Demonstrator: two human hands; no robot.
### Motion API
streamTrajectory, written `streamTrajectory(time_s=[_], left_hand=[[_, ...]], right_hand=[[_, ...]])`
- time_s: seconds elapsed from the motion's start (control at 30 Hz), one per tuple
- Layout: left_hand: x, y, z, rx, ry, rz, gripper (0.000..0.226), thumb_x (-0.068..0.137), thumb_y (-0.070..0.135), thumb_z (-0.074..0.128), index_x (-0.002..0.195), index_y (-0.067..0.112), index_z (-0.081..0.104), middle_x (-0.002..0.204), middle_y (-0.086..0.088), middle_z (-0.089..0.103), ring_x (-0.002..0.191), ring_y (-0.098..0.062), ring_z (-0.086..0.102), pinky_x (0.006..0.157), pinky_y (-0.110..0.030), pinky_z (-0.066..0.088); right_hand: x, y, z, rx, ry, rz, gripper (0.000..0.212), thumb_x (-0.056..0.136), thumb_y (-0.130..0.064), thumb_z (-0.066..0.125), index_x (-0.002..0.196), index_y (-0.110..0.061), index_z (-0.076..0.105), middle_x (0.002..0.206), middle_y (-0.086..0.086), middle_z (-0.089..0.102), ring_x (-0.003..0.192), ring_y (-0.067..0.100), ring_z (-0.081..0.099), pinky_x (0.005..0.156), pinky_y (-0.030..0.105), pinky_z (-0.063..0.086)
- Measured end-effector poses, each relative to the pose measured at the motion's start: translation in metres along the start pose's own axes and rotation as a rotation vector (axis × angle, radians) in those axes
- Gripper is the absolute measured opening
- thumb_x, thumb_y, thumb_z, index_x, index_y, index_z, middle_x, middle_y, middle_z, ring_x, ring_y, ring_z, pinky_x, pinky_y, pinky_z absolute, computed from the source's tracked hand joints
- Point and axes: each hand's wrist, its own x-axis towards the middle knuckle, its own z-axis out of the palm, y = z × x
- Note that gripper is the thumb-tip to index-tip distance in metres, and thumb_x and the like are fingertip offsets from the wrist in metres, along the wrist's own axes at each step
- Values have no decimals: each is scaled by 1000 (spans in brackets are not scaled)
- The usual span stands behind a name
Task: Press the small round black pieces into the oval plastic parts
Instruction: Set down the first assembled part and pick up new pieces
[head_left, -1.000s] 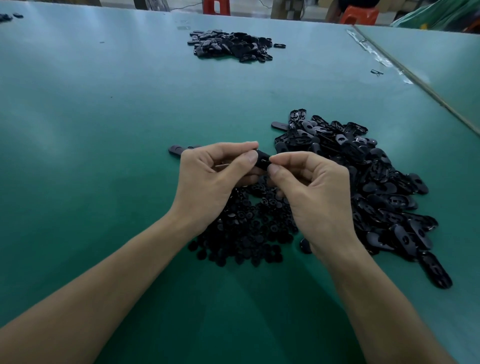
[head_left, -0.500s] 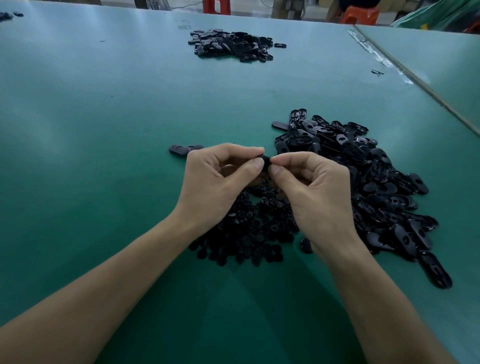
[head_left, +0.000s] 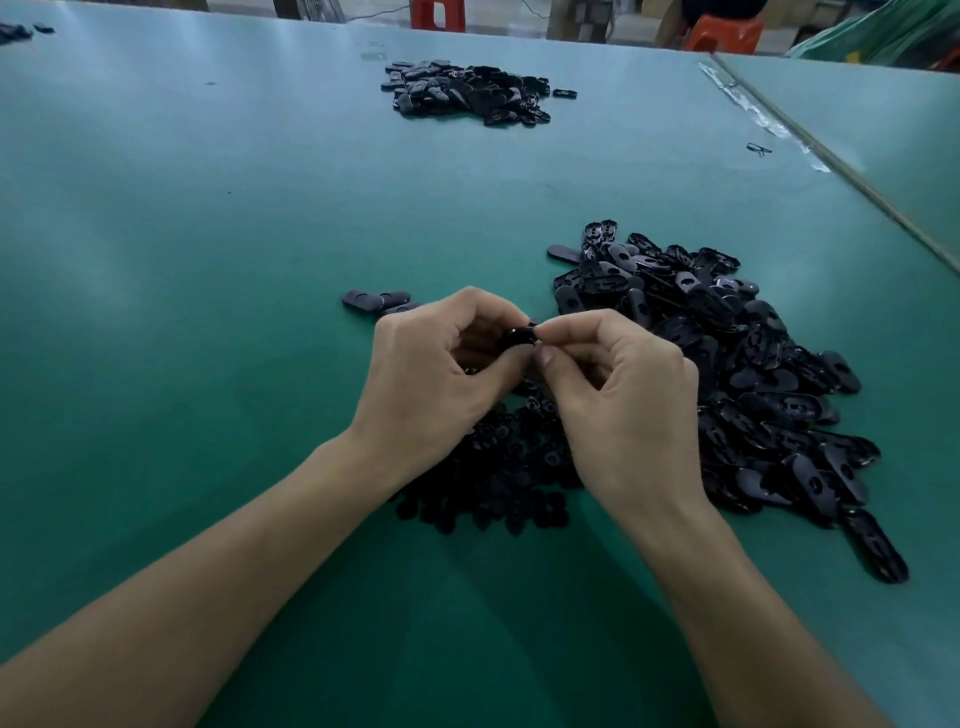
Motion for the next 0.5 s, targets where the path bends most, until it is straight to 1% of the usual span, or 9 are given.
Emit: streamTrajectory(time_s=[0.07,0.17,0.23,0.3,0.4,0.5], left_hand=[[1,-1,-1,31,12,1,22,81,7,81,93,22,70,85,11,75,74,-3,73,73,-16,57],[3,-2,-1,54,16,-15,29,81,7,80,90,32,67,83,14,74,74,-2,72,74,-16,57],[5,-3,-1,-28,11,-69,31,80,8,79,89,34,67,82,10,75,76,-6,73,75,-18,57],[6,-3,0,-131,-7,-128,26,78,11,77,90,32,68,80,10,75,75,-7,72,75,-22,59],[7,-4,-2,-229,-41,-184,22,76,13,77,90,29,69,78,8,75,72,-9,71,74,-27,61],[9,-4,-5,-288,-71,-208,21,76,11,78,91,24,70,79,5,76,70,-11,72,72,-25,61]], right_hand=[[0,-1,0,8,-17,-16,19,88,-6,73,93,-25,74,81,-19,73,79,-4,70,75,14,55],[3,2,-2,25,-28,0,19,86,-7,75,89,-26,74,78,-18,73,76,-4,70,73,15,55],[6,6,-4,23,-16,17,16,86,-11,77,90,-26,75,77,-15,73,75,0,70,73,17,56],[8,8,-6,19,-43,35,15,86,-16,77,97,-26,75,83,-13,73,79,2,69,75,18,55],[9,10,-8,106,-113,63,16,89,-13,75,99,-25,76,87,-12,76,85,1,71,79,18,55],[10,12,-8,207,-124,103,13,89,-11,74,97,-21,76,87,-9,77,84,6,73,78,20,56]])
